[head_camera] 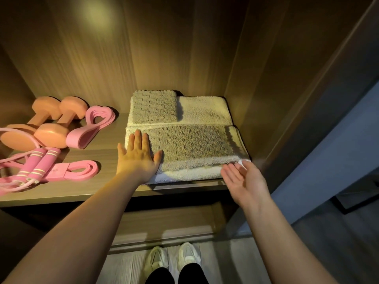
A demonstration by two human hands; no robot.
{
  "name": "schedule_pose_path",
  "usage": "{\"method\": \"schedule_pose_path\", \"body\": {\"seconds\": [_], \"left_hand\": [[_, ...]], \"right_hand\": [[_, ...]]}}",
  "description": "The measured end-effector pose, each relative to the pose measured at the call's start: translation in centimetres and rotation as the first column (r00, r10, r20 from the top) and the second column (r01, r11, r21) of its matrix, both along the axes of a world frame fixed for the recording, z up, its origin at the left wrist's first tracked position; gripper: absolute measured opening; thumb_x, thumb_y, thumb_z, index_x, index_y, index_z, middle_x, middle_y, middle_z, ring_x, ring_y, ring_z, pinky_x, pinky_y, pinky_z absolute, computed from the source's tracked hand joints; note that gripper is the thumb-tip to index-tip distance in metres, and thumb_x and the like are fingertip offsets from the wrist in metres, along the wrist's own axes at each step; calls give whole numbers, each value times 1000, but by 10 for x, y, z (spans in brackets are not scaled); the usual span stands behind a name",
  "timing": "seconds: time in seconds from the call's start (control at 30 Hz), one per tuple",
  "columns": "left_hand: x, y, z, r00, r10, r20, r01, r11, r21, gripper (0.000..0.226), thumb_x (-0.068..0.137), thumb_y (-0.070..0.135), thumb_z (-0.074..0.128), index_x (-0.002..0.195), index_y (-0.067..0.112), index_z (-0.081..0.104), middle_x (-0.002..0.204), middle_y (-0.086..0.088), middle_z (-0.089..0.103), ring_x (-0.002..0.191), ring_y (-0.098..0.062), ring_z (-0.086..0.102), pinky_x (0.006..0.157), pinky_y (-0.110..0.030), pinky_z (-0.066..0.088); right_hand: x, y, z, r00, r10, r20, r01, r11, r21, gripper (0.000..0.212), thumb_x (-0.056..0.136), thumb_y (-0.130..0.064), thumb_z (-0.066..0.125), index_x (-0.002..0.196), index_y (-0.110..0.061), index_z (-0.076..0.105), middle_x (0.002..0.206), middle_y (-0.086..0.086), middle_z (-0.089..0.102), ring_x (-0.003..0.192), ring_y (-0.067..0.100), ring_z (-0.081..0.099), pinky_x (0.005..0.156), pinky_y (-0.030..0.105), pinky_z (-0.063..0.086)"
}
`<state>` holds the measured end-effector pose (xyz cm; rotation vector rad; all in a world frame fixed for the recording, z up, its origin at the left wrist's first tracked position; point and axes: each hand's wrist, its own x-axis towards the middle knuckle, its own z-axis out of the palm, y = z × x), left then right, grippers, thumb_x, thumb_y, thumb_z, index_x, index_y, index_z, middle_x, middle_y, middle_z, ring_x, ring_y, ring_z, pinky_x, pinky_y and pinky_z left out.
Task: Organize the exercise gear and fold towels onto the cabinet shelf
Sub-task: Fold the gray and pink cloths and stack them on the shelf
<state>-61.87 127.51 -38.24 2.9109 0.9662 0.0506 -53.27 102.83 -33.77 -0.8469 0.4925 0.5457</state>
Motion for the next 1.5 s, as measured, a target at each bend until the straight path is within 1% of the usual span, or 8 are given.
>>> {"method": "schedule_pose_path", "body": {"seconds": [0.37, 0.6, 0.97, 1.03, 1.13, 1.2, 1.33, 1.5], "left_hand": [[35, -21, 31, 980, -199, -4, 196, 963, 187, 77, 88, 56, 2, 143, 16, -34, 153, -9, -35, 141, -26, -31, 117, -52, -14], [64, -50, 1, 960, -281, -13, 281, 958, 61, 72, 90, 65, -5, 152, 30, -16, 159, -3, -23, 147, -23, -20, 117, -53, -13], [62, -49, -2, 953, -302, 26, 300, 952, 59, 68, 89, 64, -6, 147, 35, -27, 157, -5, -28, 146, -25, -22, 117, -54, -14], [61, -48, 1, 948, -318, 11, 317, 947, 53, 66, 92, 63, -2, 149, 37, -24, 157, -7, -26, 146, -27, -21, 115, -54, -15], [58, -44, 23, 943, -271, 193, 304, 938, -169, 52, 101, 47, 25, 151, 32, 22, 163, -11, 1, 150, -30, 1, 118, -52, -4], [53, -42, 46, 863, 133, 488, 223, 766, -603, 19, 102, 30, 41, 115, 37, 55, 151, -10, 39, 137, -31, 38, 114, -48, 31], [35, -21, 77, 800, 513, 311, 449, -170, -877, 50, 88, 51, 50, 108, 8, 62, 108, -17, 69, 96, -29, 68, 80, -42, 55], [25, -6, 98, 756, 590, 285, 458, -164, -874, 21, 97, 11, 43, 98, -5, 58, 74, -16, 64, 55, -20, 65, 49, -27, 56]], "right_hand": [[22, 25, 3, 987, 158, 6, -153, 963, -223, 43, 95, -25, 62, 130, -2, 52, 127, 20, 58, 98, 30, 62, 79, 38, 56], [22, 31, 0, 988, 145, 48, -119, 925, -361, 21, 92, -18, 66, 103, -2, 57, 89, 10, 59, 76, 18, 63, 63, 35, 61], [10, 50, 4, 994, 55, 99, -42, 991, -127, 51, 98, -8, 54, 144, -3, 34, 147, 19, 36, 140, 29, 32, 114, 41, 29], [8, 52, 3, 977, 125, 173, -82, 968, -238, 13, 100, -10, 50, 112, -11, 54, 119, 7, 54, 126, 23, 46, 111, 39, 34], [5, 56, 8, 847, 341, 408, -75, 837, -542, 18, 99, -17, 49, 81, -17, 53, 80, 1, 54, 71, 1, 55, 69, 18, 49], [-1, 59, 14, 666, 500, 554, -18, 753, -658, 25, 98, -20, 50, 73, -16, 49, 66, -3, 46, 46, -4, 43, 44, 12, 35], [-16, 72, 22, 242, 770, 591, 50, 598, -800, 31, 99, -29, 50, 72, -13, 50, 63, -4, 48, 54, 4, 42, 50, 25, 31], [-21, 87, 25, -173, 928, 329, 256, 365, -895, 37, 99, -37, 47, 135, -27, 52, 129, -2, 59, 121, 19, 51, 93, 36, 46]]}}
